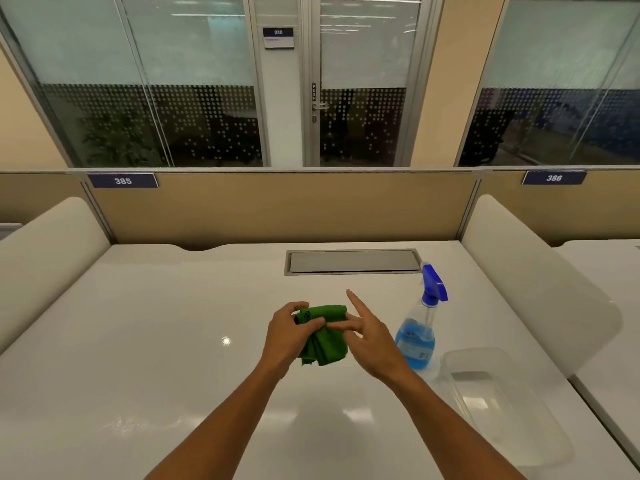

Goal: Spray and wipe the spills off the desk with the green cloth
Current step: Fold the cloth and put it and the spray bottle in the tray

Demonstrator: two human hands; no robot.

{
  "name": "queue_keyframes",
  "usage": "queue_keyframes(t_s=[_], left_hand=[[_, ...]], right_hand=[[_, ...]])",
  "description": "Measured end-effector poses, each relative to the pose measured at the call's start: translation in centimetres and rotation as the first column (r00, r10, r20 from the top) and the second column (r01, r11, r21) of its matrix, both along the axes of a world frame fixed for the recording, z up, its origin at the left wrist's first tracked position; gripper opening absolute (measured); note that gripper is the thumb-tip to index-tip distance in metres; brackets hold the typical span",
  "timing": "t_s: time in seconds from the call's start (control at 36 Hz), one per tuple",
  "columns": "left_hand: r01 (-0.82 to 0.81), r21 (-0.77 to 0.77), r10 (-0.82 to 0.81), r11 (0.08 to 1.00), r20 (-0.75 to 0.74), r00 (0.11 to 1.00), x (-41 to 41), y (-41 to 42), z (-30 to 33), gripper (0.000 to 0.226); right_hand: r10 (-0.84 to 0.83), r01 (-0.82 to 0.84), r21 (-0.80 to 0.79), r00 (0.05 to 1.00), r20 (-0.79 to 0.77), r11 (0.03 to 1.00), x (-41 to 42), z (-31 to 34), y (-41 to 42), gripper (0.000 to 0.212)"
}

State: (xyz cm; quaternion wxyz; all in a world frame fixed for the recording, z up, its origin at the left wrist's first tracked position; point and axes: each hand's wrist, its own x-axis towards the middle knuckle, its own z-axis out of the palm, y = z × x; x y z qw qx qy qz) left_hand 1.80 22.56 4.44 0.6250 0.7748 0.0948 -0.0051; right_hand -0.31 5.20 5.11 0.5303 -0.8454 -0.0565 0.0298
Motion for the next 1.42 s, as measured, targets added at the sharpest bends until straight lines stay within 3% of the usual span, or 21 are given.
queue_keyframes(t_s=[0.11, 0.25, 0.36, 0.44, 0.61, 0.78, 0.94, 1.14, 1.31, 1.42], left_hand=[[0.071, -0.139, -0.078, 0.988, -0.048, 0.996, -0.1, 0.1, 0.4, 0.032], [0.208, -0.337, -0.242, 0.918, -0.063, 0.968, -0.4, -0.6, 0.7, 0.026], [0.276, -0.345, -0.319, 0.897, -0.075, 0.945, -0.4, -2.1, 0.4, 0.028], [0.311, -0.260, -0.343, 0.914, -0.084, 0.936, -0.4, -3.7, -0.1, 0.027], [0.431, 0.108, -0.431, 0.896, -0.026, 0.902, -0.9, -8.3, -1.2, 0.034], [0.573, 0.113, -0.567, 0.812, -0.078, 0.820, -1.8, -15.1, -1.0, 0.030], [0.716, 0.128, -0.695, 0.686, -0.176, 0.697, -2.3, -22.9, -0.9, 0.041], [0.749, 0.300, -0.673, 0.591, -0.330, 0.662, -2.9, -29.0, -2.3, 0.035], [0.752, 0.519, -0.662, 0.407, -0.400, 0.634, -3.3, -31.6, -3.8, 0.047], [0.723, 0.650, -0.635, 0.235, -0.461, 0.620, -2.9, -32.1, -5.2, 0.057]], right_hand=[[-0.196, 0.198, 0.086, 0.980, -0.032, 0.976, 0.4, -0.2, -2.1, 0.050], [-0.100, 0.170, 0.239, 0.955, -0.277, 0.956, -0.2, -0.9, -4.2, 0.063], [-0.104, 0.204, 0.293, 0.940, -0.324, 0.934, -1.1, -1.5, -5.7, 0.056], [-0.183, 0.271, 0.230, 0.922, -0.342, 0.935, -1.9, -2.0, -7.3, 0.052], [-0.321, 0.412, 0.210, 0.875, -0.362, 0.887, -4.6, -2.1, -11.1, 0.035], [-0.518, 0.616, 0.166, 0.756, -0.400, 0.770, -7.6, -1.6, -16.6, 0.028], [-0.639, 0.706, 0.039, 0.662, -0.392, 0.707, -8.8, -1.9, -23.0, 0.048], [-0.683, 0.664, -0.200, 0.629, -0.370, 0.720, -10.0, -3.0, -27.2, 0.050], [-0.669, 0.565, -0.359, 0.651, -0.359, 0.743, -10.3, -4.2, -28.1, 0.041], [-0.649, 0.478, -0.460, 0.671, -0.359, 0.748, -9.9, -4.9, -27.8, 0.042]])
